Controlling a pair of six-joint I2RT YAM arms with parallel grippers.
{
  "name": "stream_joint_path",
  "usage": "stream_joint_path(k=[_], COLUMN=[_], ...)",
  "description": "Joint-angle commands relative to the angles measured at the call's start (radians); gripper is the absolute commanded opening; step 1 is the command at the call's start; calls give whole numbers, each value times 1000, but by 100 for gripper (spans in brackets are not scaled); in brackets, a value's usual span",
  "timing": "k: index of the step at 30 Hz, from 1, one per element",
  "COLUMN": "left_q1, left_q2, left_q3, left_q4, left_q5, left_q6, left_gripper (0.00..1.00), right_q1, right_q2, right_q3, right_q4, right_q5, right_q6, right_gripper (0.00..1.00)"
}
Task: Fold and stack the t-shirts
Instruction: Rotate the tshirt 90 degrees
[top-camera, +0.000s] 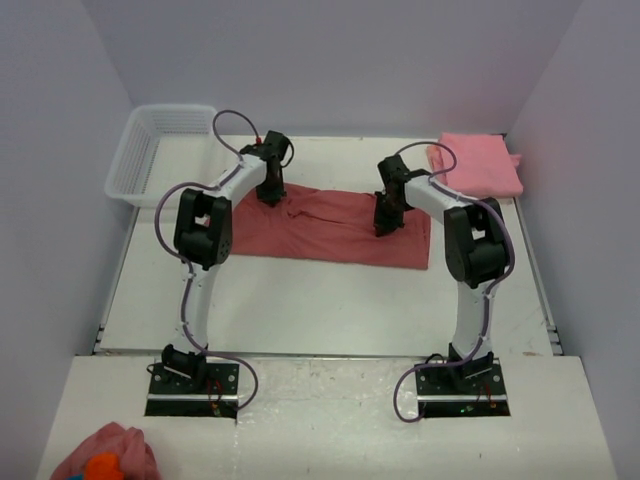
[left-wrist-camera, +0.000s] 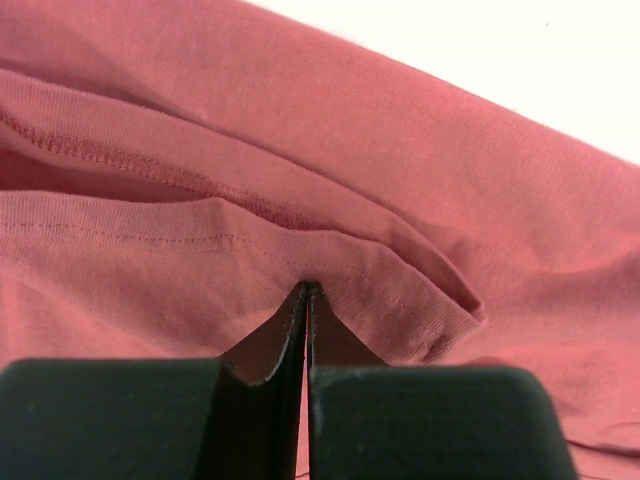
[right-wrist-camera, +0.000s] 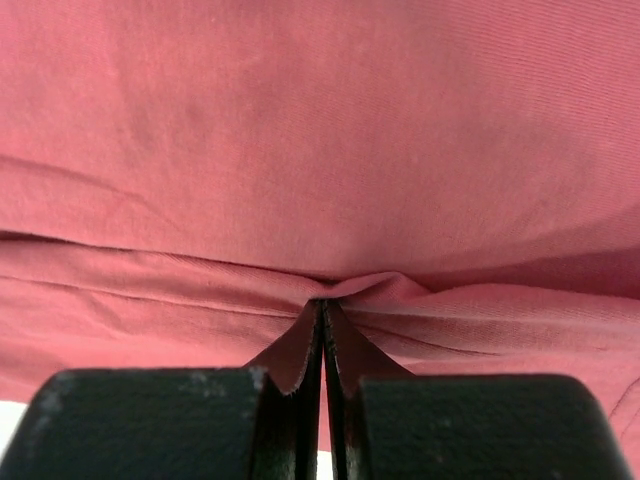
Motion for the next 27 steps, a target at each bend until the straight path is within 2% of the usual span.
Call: stream_joint_path(k=[1, 7, 11, 22, 27], left_q1=[9, 9, 6, 7, 9], left_q2=[96, 147, 197, 331, 355], left_q3=[38, 78, 162, 386, 400], left_q4=[26, 72, 78, 104, 174], left_q5=[70, 142, 190, 386, 530], left_q6=[67, 110, 129, 118, 112], left_gripper=[0, 0, 0, 2, 4], right_q1=[13, 62, 114, 275, 353], right_q2=[-29, -80, -92, -102, -60], right_q3=[-87, -188, -229, -223, -173], right_q4=[-12, 24, 40, 41, 31], right_q5=[6, 23, 21, 23, 14], right_q6=[34, 63, 78, 133, 143], right_gripper=[0, 0, 0, 0, 0])
